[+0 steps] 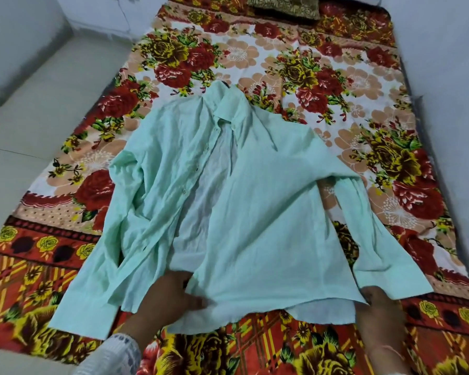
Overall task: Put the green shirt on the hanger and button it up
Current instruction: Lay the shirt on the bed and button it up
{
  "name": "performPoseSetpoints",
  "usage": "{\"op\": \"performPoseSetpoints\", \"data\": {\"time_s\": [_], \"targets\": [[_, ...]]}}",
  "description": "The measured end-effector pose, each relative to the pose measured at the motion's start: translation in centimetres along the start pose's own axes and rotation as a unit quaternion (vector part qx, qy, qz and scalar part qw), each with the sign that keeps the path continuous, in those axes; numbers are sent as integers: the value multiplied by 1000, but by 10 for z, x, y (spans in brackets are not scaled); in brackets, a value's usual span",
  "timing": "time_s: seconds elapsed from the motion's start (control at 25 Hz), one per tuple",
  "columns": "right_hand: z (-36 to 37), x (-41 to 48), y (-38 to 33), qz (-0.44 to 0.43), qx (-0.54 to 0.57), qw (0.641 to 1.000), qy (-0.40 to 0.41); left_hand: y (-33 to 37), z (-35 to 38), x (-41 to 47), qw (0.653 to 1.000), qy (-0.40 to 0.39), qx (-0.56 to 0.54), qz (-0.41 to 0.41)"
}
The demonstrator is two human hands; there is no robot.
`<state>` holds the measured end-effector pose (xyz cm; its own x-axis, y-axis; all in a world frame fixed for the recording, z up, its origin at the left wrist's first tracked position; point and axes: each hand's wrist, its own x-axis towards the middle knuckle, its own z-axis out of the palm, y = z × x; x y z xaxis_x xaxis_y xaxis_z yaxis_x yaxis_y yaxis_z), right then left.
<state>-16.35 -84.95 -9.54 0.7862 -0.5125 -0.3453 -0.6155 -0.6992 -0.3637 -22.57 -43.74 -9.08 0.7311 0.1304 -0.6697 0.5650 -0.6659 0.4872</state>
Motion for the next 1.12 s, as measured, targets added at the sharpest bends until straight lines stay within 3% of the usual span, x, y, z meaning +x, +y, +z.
{"op": "performPoseSetpoints", "data": {"time_s": [0.08,0.24,0.28,0.36,0.44,0.48,0.6,0.8,1.04,1.12], "targets": [[2,4,-4,3,-24,999,-49,4,-5,6,997,-22,70,-23],[-14,17,-30,20,72,971,-228,30,-35,17,986,-50,135,-82],[-20,17,-39,-2,53,976,-209,37,-42,22,986,-34,139,-91],[-30,13,-66,-97,14,991,-87,50,-56,34,985,-2,145,-92],[-32,8,-113,-205,46,977,24,64,-65,51,989,29,125,-79],[-28,5,-145,-248,73,965,36,71,-68,61,992,47,98,-68],[2,16,-245,-317,137,938,-22,95,-77,96,993,114,-7,-18],[75,26,-335,-317,137,936,-73,112,-93,154,976,177,-128,0],[141,62,-406,-368,45,929,-1,113,-102,207,964,138,-228,-3],[157,79,-428,-336,-24,942,9,118,-106,219,958,118,-262,-2]]}}
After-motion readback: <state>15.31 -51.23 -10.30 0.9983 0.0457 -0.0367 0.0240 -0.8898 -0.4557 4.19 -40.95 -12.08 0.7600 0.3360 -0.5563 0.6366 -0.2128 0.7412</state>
